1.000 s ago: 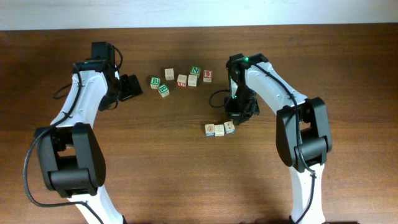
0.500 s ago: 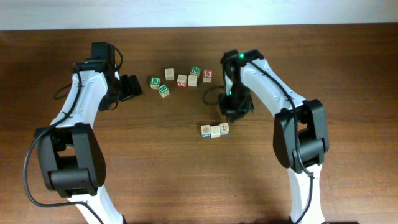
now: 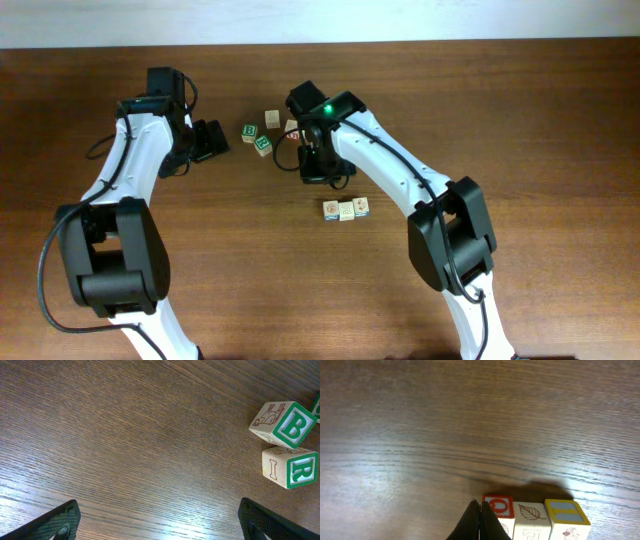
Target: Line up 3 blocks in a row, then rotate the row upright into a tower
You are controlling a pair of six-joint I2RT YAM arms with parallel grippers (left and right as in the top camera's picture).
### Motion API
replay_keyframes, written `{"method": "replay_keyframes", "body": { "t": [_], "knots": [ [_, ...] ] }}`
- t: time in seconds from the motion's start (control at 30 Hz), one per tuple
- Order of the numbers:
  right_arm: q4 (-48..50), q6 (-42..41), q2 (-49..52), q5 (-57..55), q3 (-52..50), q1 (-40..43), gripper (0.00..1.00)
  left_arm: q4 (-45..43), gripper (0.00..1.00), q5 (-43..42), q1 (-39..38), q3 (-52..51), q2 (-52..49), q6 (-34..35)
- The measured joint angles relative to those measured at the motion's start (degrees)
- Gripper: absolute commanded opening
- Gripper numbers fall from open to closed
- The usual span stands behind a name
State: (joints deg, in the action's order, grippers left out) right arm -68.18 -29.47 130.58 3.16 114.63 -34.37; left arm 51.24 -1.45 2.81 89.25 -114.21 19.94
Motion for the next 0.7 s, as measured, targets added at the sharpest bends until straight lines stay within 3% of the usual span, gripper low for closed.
{"method": "replay_keyframes", "body": {
  "t": [0.7],
  "knots": [
    [0.9, -2.3, 0.2, -2.0, -4.9, -1.4, 0.04, 0.0, 0.99, 0.0, 0.0, 0.0, 0.0, 0.0]
  ]
}}
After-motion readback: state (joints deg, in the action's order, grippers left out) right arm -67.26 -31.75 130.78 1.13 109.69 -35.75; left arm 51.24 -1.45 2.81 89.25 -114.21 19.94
